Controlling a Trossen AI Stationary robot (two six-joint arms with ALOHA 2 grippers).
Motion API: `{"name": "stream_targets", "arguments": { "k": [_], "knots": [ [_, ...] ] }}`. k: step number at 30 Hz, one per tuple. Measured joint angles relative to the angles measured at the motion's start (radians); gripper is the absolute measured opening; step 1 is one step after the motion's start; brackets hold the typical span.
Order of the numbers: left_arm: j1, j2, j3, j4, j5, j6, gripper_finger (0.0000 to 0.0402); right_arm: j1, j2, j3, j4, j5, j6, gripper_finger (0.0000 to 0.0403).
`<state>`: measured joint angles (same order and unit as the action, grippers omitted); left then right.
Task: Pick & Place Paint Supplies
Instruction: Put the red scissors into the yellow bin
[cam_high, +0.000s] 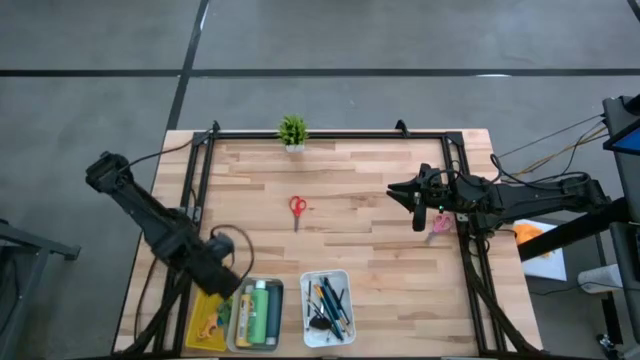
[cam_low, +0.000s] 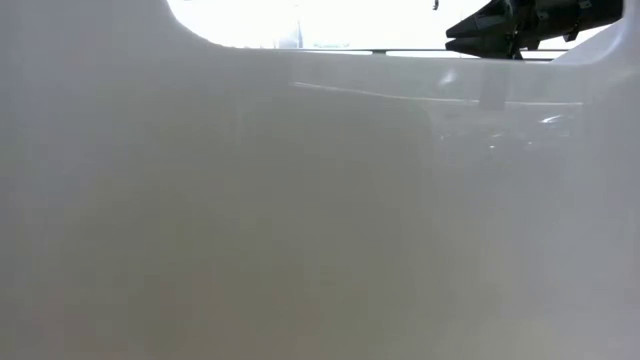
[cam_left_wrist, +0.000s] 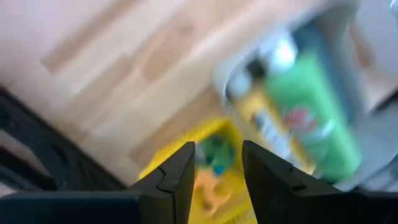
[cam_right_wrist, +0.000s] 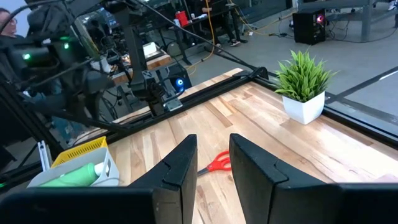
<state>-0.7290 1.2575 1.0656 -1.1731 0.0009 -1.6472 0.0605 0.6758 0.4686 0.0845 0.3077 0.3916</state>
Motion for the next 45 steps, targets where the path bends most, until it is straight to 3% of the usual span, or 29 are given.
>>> {"name": "stream_targets", "arguments": {
  "k": [5, 13, 20, 29, 35, 45],
  "knots": [
    [0.200, 0.000, 0.025, 0.022, -0.051, 0.047, 0.0135, 0.000, 0.000, 0.000, 0.000, 0.000, 0.000, 0.0093],
    [0.539, 0.000, 0.025, 0.033, -0.008, 0.060, 0.0135, 0.000, 0.000, 0.000, 0.000, 0.000, 0.000, 0.0093],
    [0.755, 0.000, 0.018, 0.168, -0.057, 0.208, 0.0135, 0.000, 0.000, 0.000, 0.000, 0.000, 0.000, 0.0093],
    [0.895, 0.015, -0.114, 0.429, -0.095, 0.235, 0.0135, 0.000, 0.000, 0.000, 0.000, 0.000, 0.000, 0.0093],
    [0.948, 0.109, -0.210, 0.644, -0.013, 0.234, 0.0135, 0.000, 0.000, 0.000, 0.000, 0.000, 0.000, 0.0093],
    [1.039, 0.315, -0.186, 0.686, 0.055, 0.311, 0.0132, 0.000, 0.000, 0.000, 0.000, 0.000, 0.000, 0.0093]
  ]
}}
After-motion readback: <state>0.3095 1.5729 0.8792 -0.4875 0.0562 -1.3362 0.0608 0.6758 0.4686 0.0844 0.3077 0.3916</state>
